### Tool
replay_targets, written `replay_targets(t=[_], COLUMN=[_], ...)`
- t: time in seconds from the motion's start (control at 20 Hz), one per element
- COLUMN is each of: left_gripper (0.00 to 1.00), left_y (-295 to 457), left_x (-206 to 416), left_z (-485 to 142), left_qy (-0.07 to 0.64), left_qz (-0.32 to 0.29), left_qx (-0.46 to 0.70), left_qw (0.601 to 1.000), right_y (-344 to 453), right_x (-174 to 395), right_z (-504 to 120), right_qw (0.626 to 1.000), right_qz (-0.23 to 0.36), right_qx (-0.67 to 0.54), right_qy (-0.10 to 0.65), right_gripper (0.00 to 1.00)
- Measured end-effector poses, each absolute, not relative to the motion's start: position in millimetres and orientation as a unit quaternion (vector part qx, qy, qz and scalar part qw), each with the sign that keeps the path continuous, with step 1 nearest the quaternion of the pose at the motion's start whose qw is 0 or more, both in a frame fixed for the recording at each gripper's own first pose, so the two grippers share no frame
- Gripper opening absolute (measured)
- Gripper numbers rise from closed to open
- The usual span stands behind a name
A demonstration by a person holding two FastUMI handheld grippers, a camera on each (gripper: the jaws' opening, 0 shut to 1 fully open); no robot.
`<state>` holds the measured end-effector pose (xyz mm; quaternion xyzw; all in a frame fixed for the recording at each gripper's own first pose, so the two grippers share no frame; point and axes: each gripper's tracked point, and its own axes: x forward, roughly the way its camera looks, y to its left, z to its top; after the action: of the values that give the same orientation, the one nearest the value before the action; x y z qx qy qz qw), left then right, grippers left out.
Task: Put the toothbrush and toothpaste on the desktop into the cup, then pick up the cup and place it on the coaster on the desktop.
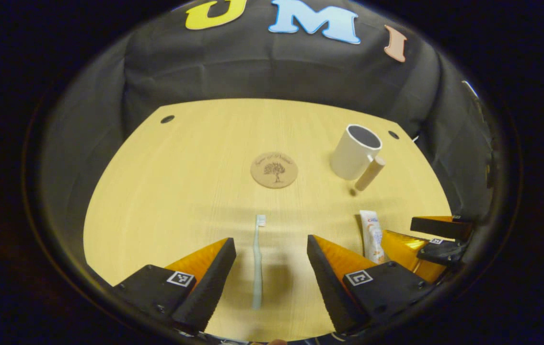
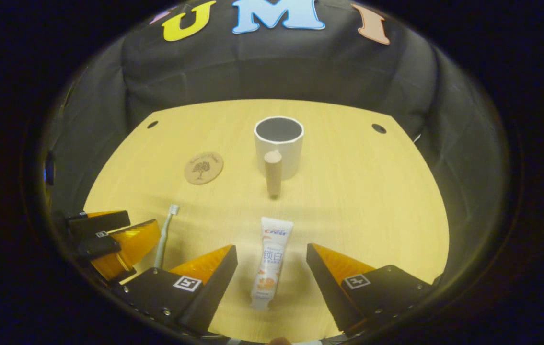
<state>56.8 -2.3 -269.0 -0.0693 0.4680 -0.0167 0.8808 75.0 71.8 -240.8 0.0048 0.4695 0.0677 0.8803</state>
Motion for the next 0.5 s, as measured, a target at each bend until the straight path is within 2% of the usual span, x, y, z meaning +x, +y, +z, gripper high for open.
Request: replay_targets(t=[0.5], left_gripper=[0.99], left_y=[8], left_x=[29], left_z=[-332], left_qy=[0.592], left_qz=[-0.013], left_qx=[-0.079], left_qw=[0.802], right_y=[73], right_x=[63], right_z=[-290], right_qw=[0.828], right_qz=[0.064], right_qx=[0.033], right_qy=[0.556], right_gripper=[0.93])
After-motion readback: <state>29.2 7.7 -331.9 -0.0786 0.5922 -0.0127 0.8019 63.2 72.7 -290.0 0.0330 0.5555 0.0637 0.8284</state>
